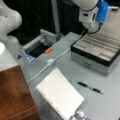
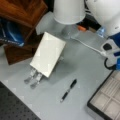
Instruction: Open the box. Pick up the pen. Place the pen in the box. Pick up the book. Place the book on the shelf.
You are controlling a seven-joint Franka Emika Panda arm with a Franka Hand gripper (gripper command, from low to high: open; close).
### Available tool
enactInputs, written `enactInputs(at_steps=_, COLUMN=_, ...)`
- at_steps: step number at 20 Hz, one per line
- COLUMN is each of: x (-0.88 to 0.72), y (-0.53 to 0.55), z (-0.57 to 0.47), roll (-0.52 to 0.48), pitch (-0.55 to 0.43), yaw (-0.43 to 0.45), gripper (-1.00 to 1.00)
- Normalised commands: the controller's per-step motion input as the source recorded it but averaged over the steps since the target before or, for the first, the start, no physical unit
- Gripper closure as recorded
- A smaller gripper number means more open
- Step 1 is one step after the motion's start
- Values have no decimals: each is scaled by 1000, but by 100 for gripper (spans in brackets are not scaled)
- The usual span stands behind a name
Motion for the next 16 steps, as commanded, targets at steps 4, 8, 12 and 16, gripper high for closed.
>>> enactInputs(at_steps=4, x=119, y=-470, z=106, roll=-579, pitch=115, yaw=180, gripper=-100)
enactInputs(at_steps=8, x=194, y=-540, z=61, roll=-643, pitch=110, yaw=198, gripper=-100)
enactInputs(at_steps=12, x=233, y=-468, z=-39, roll=-672, pitch=109, yaw=109, gripper=-100)
enactInputs(at_steps=16, x=182, y=-380, z=-80, roll=-583, pitch=50, yaw=107, gripper=-100)
